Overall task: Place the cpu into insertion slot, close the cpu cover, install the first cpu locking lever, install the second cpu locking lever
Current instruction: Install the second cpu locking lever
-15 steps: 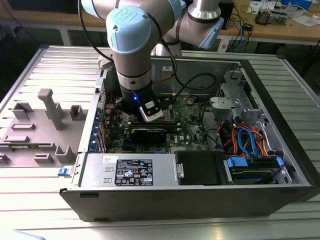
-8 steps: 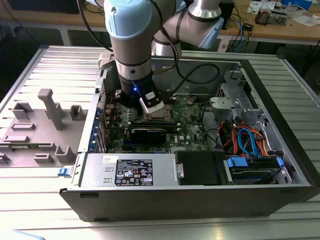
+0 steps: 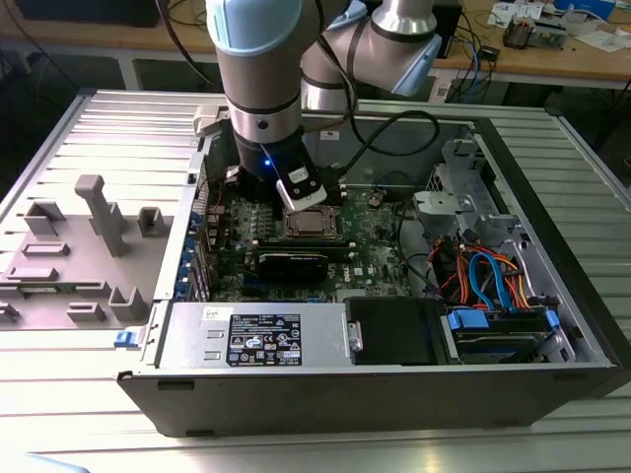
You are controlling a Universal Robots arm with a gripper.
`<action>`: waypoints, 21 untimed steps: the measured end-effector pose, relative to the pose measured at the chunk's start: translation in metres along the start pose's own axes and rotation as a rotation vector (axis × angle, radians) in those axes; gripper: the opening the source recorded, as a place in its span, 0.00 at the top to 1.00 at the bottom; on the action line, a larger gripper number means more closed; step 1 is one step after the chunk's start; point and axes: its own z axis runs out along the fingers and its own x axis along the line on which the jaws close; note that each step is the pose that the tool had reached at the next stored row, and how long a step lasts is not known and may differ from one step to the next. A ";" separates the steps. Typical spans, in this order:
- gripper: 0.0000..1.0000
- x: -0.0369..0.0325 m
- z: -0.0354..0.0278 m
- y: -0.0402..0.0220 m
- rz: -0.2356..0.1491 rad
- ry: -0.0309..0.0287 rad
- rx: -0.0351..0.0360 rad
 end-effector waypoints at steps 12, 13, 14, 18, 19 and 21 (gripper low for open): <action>0.89 -0.0333 0.0031 0.0025 0.008 0.0010 0.0382; 0.89 -0.0354 0.0036 0.0040 0.008 0.0014 0.0431; 0.89 -0.0368 0.0041 0.0056 0.008 0.0016 0.0455; 0.89 -0.0441 0.0073 0.0135 0.008 0.0019 0.0495; 0.89 -0.0466 0.0085 0.0166 0.008 0.0019 0.0494; 0.89 -0.0511 0.0108 0.0243 0.008 0.0020 0.0505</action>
